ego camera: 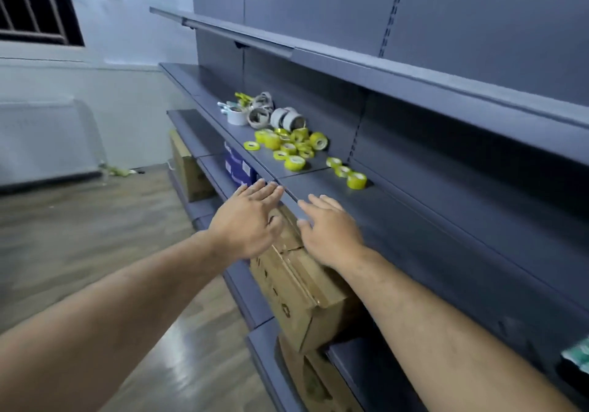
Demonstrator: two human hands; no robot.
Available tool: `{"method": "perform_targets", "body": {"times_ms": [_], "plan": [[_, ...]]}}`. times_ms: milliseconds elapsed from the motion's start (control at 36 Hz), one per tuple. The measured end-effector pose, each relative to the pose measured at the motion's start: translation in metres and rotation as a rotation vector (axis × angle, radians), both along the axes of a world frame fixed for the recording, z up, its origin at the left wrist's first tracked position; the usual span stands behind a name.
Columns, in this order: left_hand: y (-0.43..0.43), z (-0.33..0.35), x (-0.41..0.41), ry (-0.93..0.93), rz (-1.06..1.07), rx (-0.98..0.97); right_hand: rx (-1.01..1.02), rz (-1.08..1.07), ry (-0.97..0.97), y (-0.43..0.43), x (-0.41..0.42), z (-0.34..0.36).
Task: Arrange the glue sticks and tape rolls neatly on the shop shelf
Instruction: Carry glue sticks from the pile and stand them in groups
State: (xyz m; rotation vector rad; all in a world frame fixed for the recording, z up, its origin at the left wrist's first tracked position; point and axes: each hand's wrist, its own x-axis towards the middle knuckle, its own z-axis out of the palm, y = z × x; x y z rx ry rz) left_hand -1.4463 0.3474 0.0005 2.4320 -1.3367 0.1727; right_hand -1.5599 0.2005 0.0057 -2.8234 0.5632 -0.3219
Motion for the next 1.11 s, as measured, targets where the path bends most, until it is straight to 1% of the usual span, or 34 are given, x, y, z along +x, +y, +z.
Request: {"method": "perform_targets", "body": {"times_ms": [278, 444, 694, 917, 1111], "plan": [[0.070, 0.011, 0.160, -0.031, 0.131, 0.049, -0.019, 0.110, -0.039, 0.052, 0.183, 0.006], [0.087, 0.007, 0.240, -0.003, 0.191, 0.069, -0.013, 0.185, -0.002, 0.062, 0.275, -0.006], [0.061, -0.003, 0.366, -0.016, 0.249, 0.072, -0.038, 0.235, -0.007, 0.027, 0.408, -0.013], [0.031, 0.017, 0.472, -0.064, 0.285, 0.108, -0.022, 0.290, 0.022, -0.014, 0.533, -0.001], [0.010, 0.005, 0.562, -0.031, 0.278, 0.117, -0.033, 0.300, 0.063, -0.033, 0.621, -0.008]]}}
